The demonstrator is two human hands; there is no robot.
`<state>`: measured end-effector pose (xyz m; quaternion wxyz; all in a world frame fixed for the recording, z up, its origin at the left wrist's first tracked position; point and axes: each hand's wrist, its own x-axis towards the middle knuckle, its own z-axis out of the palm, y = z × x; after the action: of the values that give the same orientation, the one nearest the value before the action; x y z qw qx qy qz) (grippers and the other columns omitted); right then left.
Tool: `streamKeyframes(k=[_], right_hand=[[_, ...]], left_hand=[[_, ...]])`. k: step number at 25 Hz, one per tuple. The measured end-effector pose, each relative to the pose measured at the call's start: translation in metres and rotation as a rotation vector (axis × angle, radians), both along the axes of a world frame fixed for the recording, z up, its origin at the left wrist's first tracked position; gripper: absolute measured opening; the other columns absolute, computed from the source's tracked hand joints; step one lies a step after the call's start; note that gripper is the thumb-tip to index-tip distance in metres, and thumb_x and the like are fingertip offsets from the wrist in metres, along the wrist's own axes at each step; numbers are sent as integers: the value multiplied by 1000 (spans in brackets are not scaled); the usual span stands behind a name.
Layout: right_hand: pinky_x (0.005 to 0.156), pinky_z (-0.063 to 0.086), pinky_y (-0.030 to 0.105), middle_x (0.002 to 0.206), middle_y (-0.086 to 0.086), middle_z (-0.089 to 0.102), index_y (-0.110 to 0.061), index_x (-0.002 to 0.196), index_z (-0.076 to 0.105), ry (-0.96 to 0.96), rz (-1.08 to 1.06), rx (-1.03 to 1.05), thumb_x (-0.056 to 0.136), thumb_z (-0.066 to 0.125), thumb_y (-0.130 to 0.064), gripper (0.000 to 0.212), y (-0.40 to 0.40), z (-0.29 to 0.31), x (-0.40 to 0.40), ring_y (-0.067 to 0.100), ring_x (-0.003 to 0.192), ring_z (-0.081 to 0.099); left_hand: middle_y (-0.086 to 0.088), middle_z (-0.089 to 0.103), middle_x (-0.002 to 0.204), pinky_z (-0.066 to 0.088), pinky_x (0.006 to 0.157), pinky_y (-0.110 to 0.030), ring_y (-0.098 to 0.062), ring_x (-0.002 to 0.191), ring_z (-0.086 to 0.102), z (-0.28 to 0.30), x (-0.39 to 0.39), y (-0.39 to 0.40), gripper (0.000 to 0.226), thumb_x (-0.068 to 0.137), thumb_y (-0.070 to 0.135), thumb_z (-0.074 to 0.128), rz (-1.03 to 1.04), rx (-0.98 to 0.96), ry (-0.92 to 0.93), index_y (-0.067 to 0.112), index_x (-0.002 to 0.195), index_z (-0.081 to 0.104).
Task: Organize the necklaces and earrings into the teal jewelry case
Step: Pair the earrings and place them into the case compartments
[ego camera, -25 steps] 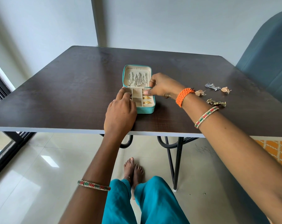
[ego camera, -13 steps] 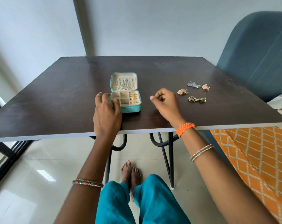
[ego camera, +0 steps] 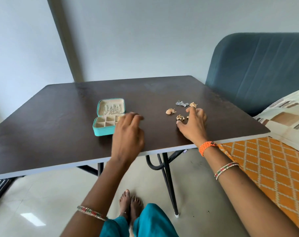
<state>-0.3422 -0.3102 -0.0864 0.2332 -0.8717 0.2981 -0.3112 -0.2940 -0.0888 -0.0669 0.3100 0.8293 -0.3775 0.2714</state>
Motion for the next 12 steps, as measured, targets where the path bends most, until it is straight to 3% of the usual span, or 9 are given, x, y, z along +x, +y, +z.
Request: streamKeyframes(k=[2, 4, 7, 9, 12], right_hand=[[99, 34, 43, 127, 14, 38, -14, 119, 46, 99, -49, -85, 75, 68, -43, 57, -10, 0, 7, 36, 123, 34], [101, 31, 46, 134, 14, 34, -17, 128, 40, 164, -109, -133, 69, 65, -64, 80, -23, 3, 12, 36, 128, 29], [113, 17, 49, 156, 16, 8, -21, 147, 16, 322, -66, -61, 64, 55, -81, 109, -40, 7, 23, 37, 143, 8], [116, 11, 48, 159, 14, -2, -23, 150, 6, 374, -24, -33, 66, 51, -82, 112, -51, 8, 33, 36, 146, 1], [116, 15, 48, 158, 12, 14, -27, 147, 22, 409, 59, -101, 75, 46, -76, 90, -64, 9, 50, 31, 145, 15]], left_hand=[[-6, 52, 128, 45, 93, -35, -25, 117, 50, 8, 4, -34, 36, 88, 12, 50, -102, 57, 238, 13, 124, 52], [-6, 42, 142, 38, 103, -36, -22, 131, 40, 5, 17, -67, 46, 94, 24, 49, -158, 167, 406, 15, 137, 38], [-9, 32, 152, 23, 113, -35, -23, 140, 29, -6, 40, -107, 59, 98, 36, 41, -116, 344, 437, 12, 148, 22], [-6, 29, 154, 15, 116, -36, -20, 144, 22, -11, 52, -127, 59, 99, 40, 34, -61, 441, 401, 15, 149, 18], [-2, 39, 150, 14, 114, -37, -17, 143, 25, -11, 68, -144, 47, 100, 34, 31, -73, 426, 375, 24, 146, 29]])
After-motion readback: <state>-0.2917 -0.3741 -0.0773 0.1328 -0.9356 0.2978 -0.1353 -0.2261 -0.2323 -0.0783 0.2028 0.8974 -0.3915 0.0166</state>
